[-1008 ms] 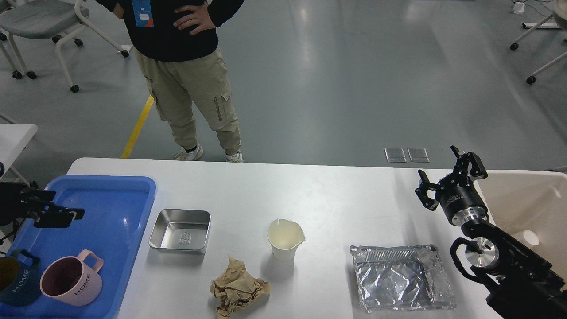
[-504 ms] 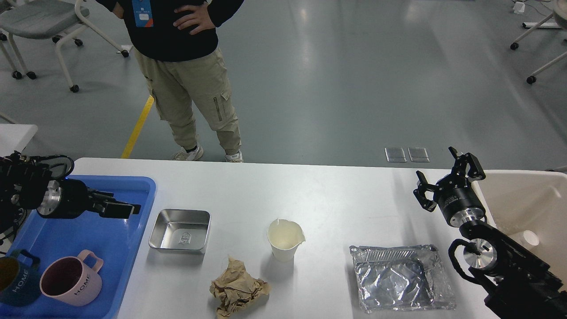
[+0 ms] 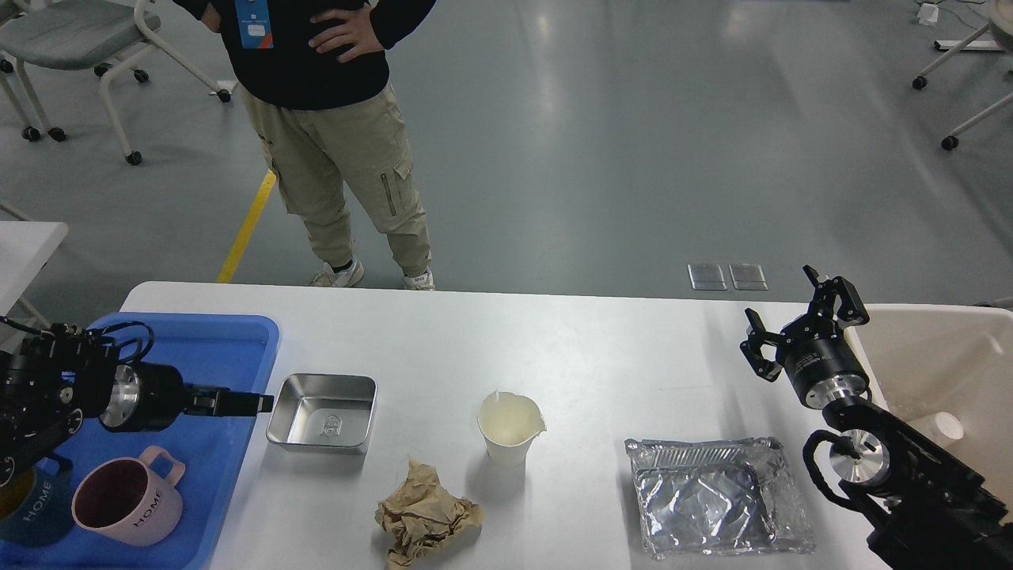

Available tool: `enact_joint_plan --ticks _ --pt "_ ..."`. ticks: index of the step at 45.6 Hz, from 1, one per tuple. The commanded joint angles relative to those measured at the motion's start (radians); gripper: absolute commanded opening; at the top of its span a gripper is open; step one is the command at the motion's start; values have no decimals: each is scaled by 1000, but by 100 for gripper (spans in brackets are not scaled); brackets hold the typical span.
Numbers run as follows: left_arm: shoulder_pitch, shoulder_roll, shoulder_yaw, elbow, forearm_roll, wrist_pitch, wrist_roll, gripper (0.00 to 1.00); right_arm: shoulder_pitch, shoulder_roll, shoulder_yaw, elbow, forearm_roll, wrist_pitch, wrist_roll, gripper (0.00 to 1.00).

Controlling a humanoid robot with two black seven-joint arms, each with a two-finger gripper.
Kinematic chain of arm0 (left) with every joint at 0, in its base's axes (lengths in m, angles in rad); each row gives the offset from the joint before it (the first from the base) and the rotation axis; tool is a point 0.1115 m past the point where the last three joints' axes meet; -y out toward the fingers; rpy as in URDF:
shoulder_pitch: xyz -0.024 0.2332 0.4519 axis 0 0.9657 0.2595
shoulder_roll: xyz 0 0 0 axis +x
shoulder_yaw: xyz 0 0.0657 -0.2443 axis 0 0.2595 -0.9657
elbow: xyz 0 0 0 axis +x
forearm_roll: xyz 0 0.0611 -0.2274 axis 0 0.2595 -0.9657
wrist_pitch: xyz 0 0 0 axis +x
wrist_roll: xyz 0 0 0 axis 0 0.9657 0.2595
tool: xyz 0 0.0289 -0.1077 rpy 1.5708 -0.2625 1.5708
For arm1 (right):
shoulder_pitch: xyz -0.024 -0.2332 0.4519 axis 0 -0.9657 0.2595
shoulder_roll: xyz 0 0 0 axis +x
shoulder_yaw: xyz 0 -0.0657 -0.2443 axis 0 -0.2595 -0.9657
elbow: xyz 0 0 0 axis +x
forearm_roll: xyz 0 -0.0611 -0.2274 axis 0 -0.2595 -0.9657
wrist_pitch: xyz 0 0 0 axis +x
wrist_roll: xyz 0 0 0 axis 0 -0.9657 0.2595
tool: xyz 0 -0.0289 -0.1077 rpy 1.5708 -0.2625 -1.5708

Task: Tidy desktop
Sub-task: 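Extend the left gripper toward the small stainless steel tray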

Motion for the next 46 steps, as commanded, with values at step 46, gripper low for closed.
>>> enact_joint_plan --ticks 46 --pt "1 -129 32 92 -67 8 -70 86 0 -12 1 -2 0 0 0 100"
